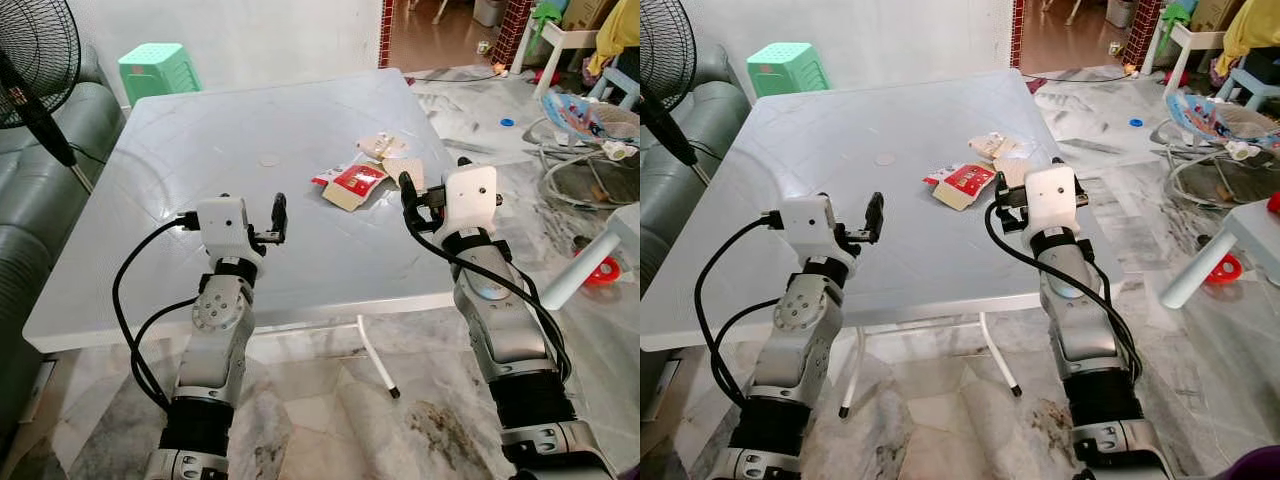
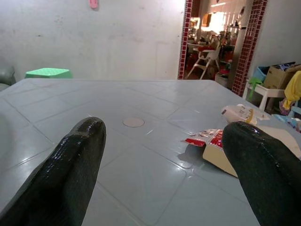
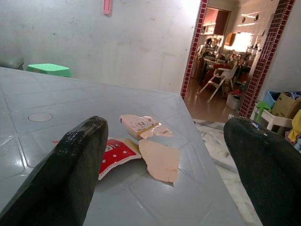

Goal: Picking trash to rubbish bin

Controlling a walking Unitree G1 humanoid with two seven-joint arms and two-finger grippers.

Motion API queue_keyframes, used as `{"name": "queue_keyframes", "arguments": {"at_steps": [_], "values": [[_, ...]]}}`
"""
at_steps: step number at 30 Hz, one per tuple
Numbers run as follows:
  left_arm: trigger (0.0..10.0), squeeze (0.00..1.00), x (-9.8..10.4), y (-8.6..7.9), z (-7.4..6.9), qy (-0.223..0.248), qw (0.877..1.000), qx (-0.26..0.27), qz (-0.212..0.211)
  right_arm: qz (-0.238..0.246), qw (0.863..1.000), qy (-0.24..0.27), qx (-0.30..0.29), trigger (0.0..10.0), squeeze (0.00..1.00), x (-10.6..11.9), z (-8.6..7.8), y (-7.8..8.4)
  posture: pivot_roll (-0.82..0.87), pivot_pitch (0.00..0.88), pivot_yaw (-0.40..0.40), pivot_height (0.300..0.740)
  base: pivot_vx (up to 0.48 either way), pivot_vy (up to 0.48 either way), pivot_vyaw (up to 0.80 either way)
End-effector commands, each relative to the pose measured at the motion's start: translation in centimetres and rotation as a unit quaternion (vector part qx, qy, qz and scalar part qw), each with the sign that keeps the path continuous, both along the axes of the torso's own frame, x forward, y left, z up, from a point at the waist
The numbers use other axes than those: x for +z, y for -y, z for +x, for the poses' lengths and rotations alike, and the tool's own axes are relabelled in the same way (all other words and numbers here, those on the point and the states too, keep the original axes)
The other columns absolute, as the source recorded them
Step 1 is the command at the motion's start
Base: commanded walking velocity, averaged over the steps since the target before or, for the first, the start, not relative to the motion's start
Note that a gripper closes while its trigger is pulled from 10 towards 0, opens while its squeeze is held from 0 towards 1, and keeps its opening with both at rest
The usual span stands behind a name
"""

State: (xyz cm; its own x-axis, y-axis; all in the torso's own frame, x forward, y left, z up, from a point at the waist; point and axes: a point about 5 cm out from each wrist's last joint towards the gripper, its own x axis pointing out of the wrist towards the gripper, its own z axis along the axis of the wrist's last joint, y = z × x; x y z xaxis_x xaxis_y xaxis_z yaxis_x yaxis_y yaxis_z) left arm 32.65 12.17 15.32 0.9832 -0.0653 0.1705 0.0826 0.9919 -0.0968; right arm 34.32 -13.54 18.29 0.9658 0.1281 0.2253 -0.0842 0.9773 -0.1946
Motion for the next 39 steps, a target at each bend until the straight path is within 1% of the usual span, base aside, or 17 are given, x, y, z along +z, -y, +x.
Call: {"name": "queue_keyframes", "arguments": {"at_steps": [1, 17, 19, 21, 26, 30, 35, 39], "values": [[10.0, 0.00, 0.17, -0.15, -0.06, 0.001, 1.000, 0.004, 0.002, -0.001, 1.000, 0.017, 0.006, 10.0, 0.00, 0.76, -0.06, -0.14, -0.08, 0.021, 0.053, 0.740, 0.000, -0.334, 0.00], [10.0, 0.00, -0.01, -0.44, 0.02, -0.006, 1.000, 0.012, 0.001, -0.001, 1.000, 0.017, 0.007, 10.0, 0.00, 0.74, -0.10, -0.16, -0.08, 0.023, 0.054, 0.740, 0.000, -0.328, 0.00], [10.0, 0.00, -0.01, -0.47, 0.02, -0.007, 1.000, 0.013, 0.000, -0.001, 1.000, 0.017, 0.007, 10.0, 0.00, 0.75, -0.09, -0.16, -0.08, 0.023, 0.054, 0.740, 0.000, 0.000, 0.00], [10.0, 0.00, 0.13, -0.65, 0.03, -0.001, 1.000, 0.019, -0.009, -0.001, 1.000, 0.017, 0.008, 10.0, 0.00, 0.76, -0.08, -0.20, -0.08, 0.022, 0.054, 0.740, 0.000, 0.000, 0.00], [10.0, 0.00, 0.35, -0.67, 0.08, 0.005, 1.000, 0.023, -0.003, -0.002, 1.000, 0.018, 0.010, 10.0, 0.00, 0.77, -0.09, -0.25, -0.08, 0.021, 0.055, 0.740, 0.000, 0.000, 0.00], [10.0, 0.00, 0.35, -0.95, 0.24, 0.001, 1.000, 0.029, -0.007, -0.008, 1.000, 0.026, 0.014, 10.0, 0.00, 1.07, -0.06, -0.34, -0.08, 0.018, 0.054, 0.740, 0.000, 0.000, 0.00], [10.0, 0.00, 0.85, -1.11, 0.04, 0.021, 0.999, 0.021, -0.014, -0.010, 0.999, 0.029, 0.015, 10.0, 0.00, 1.14, -0.08, -0.36, -0.07, 0.020, 0.056, 0.740, 0.000, 0.000, 0.00], [10.0, 0.00, 0.95, -0.99, 0.00, 0.023, 1.000, 0.016, -0.013, -0.011, 0.999, 0.036, 0.022, 10.0, 0.00, 1.29, -0.18, -0.47, -0.08, 0.020, 0.059, 0.740, 0.422, 0.000, 0.00]]}}
